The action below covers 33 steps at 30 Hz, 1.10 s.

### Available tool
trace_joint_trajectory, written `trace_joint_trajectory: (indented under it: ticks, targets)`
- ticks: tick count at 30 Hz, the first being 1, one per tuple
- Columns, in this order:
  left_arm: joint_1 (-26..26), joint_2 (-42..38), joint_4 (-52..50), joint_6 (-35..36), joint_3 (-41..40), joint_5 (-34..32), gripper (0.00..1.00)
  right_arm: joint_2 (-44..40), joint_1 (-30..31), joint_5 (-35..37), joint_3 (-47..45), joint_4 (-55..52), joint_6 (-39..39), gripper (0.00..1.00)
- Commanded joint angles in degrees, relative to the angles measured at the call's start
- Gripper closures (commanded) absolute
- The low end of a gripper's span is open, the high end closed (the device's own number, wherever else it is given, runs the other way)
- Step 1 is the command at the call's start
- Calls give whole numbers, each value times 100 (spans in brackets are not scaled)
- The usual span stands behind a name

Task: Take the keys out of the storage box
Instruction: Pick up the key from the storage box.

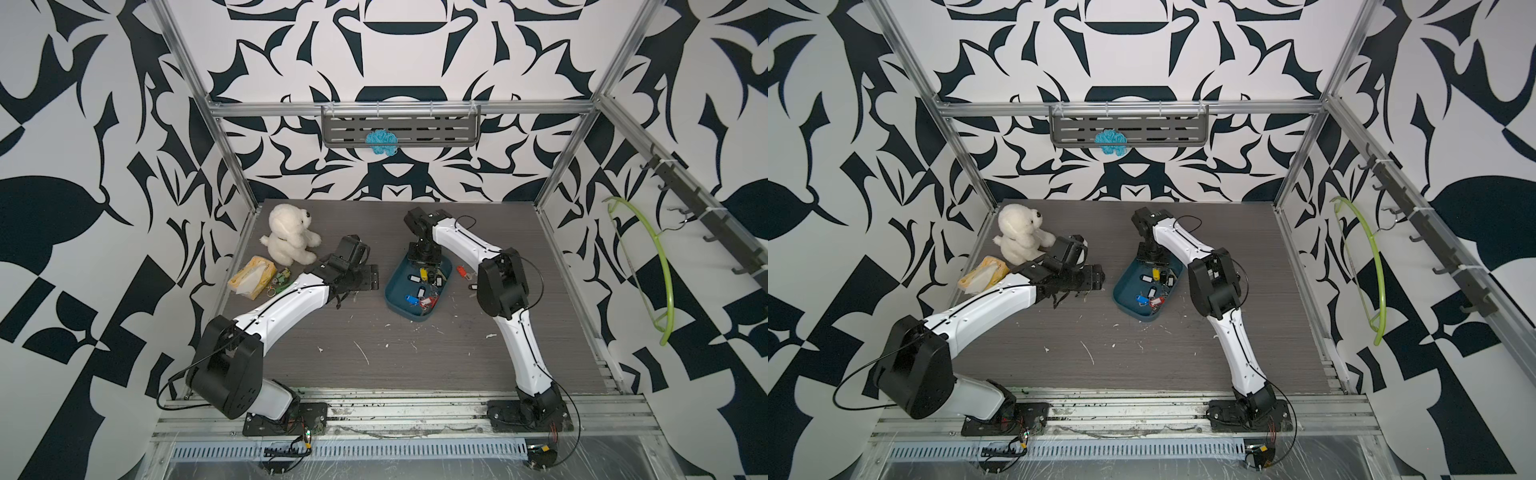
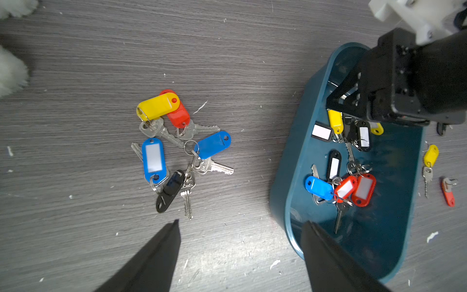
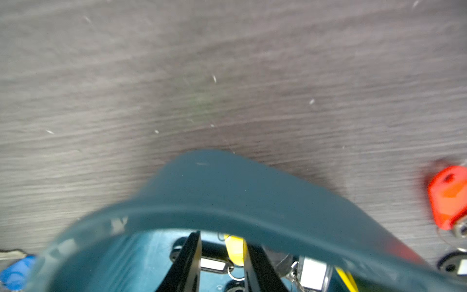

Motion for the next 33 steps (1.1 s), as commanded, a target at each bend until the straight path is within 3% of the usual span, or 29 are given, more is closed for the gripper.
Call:
trace_joint_trajectory:
  ticks: [1,17,24,29,33]
  targets:
    - [-14,-8,26,90,-106,-11,17,49,18,185,379,-318,81,67]
    - [-16,1,35,95,-116,-10,17,202,19,333,451,-406,115,71]
    - [-16,-4,17,116,-115,-11,17,230,19,370,545,-414,116,84]
    - [-16,4,8,134,-108,-19,17,234,19,392,573,-452,116,100]
    - [-16,15,0,134,-89,-5,17,103,17,449,528,-561,103,100]
